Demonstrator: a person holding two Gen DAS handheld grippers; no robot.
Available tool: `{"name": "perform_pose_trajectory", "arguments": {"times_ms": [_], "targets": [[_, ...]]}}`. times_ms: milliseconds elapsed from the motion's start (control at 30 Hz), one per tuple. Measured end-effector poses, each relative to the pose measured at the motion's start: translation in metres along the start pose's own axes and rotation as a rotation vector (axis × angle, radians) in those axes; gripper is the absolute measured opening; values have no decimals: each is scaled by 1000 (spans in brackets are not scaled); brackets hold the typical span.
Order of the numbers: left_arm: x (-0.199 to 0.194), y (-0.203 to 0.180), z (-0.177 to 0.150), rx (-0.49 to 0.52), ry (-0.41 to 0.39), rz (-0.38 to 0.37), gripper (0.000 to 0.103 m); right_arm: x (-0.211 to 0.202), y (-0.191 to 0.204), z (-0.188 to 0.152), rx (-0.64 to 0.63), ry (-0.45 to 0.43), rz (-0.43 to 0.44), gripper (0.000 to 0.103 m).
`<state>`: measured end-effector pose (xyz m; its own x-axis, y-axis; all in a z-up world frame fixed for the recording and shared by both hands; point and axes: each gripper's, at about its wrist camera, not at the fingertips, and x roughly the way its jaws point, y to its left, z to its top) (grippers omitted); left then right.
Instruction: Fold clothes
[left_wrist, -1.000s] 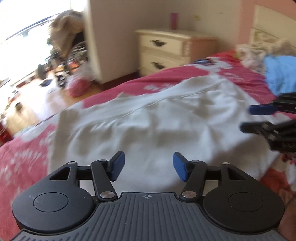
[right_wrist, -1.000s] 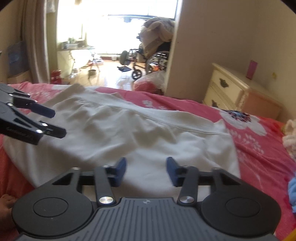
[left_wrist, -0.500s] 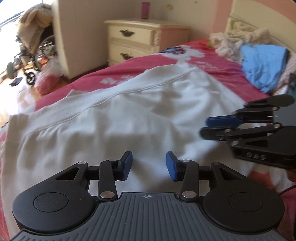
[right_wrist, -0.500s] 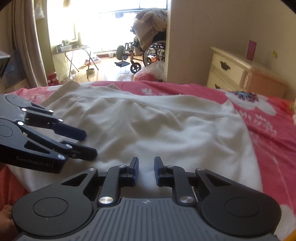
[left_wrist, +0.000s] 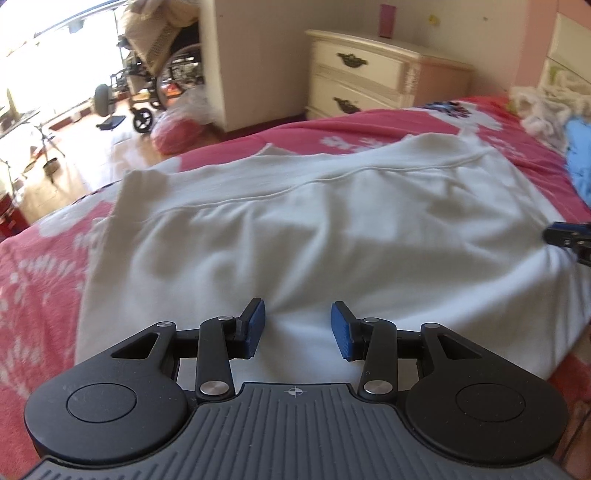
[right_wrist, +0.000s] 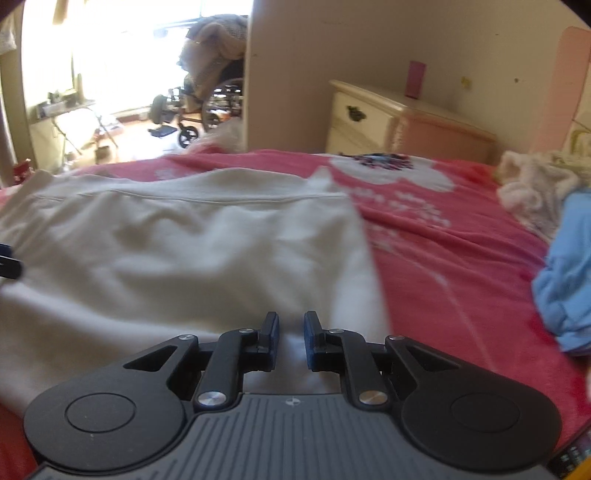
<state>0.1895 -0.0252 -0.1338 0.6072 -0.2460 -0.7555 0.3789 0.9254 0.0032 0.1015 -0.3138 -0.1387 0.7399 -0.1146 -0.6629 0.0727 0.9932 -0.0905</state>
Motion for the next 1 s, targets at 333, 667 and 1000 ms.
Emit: {"name": "perform_pose_trajectory", "arguments": {"times_ms": [333,667,1000], "targets": [[-4,10,-2,-20,-6,58,42,-27,28,-1,-39,-21,166,15],[-6,21,-4,-55,-5,91,42,-29,-47,-17,156,43,-55,14],[-8,23,-3,-63,-1,108,43,-18,-33,-18,153,50,-21,14]]}}
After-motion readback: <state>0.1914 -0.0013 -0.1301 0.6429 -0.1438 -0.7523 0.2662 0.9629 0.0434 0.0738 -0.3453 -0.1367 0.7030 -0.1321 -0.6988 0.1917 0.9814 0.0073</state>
